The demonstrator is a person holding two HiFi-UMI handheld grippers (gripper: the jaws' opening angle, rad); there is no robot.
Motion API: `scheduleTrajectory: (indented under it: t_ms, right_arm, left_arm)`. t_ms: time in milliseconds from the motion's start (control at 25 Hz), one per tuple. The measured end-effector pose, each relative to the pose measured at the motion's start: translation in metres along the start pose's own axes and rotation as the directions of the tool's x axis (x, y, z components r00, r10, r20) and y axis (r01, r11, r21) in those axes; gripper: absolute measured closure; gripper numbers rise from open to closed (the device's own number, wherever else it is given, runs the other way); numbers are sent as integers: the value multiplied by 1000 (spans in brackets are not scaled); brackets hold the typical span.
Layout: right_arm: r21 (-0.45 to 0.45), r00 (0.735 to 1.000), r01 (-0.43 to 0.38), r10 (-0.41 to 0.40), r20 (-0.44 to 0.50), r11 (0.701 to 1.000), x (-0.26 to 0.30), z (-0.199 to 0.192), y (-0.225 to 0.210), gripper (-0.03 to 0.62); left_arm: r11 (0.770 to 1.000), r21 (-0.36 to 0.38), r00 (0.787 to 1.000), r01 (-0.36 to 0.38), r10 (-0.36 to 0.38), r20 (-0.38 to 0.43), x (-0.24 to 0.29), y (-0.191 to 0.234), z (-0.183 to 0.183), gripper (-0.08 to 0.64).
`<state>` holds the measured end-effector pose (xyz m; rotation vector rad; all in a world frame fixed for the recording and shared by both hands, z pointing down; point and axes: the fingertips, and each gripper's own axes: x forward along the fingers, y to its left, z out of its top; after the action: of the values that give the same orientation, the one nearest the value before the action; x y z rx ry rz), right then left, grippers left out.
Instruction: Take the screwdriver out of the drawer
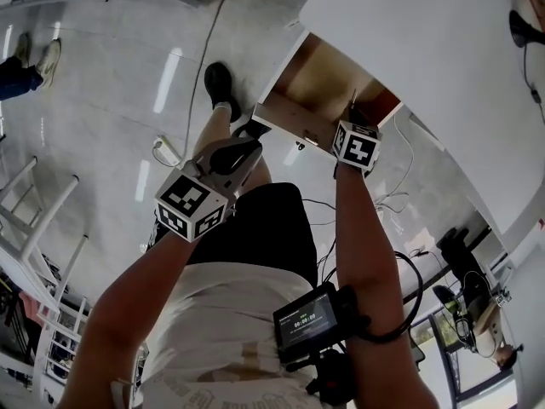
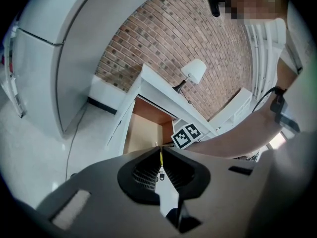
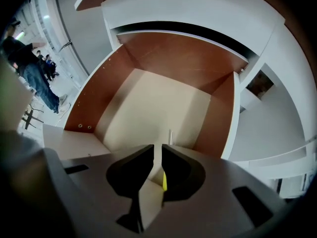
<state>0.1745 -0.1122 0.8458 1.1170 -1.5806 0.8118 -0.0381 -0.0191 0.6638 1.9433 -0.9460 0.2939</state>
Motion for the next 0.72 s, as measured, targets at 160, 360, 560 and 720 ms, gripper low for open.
scheduleTrajectory:
  t_ms: [160, 360, 560, 720]
  right_arm:
    - [14, 998, 21, -20, -62, 1000, 13, -7, -4, 492]
    - [11, 995, 50, -49, -82, 999, 21, 7, -10, 494]
    - [-4, 992, 71, -71, -105, 997, 30, 11, -12, 493]
    - [-10, 989, 92, -92, -119, 996, 41, 10, -10, 507]
  left_arm:
    - [1000, -22, 1000, 8, -8, -8, 3, 8, -6, 543]
    - [999, -43, 1000, 10, -11, -17, 2, 19, -11, 543]
    - [998, -61, 1000, 14, -15, -20, 3, 27, -9, 543]
    - [997, -74, 1000, 17, -18, -14, 5, 33, -9, 543]
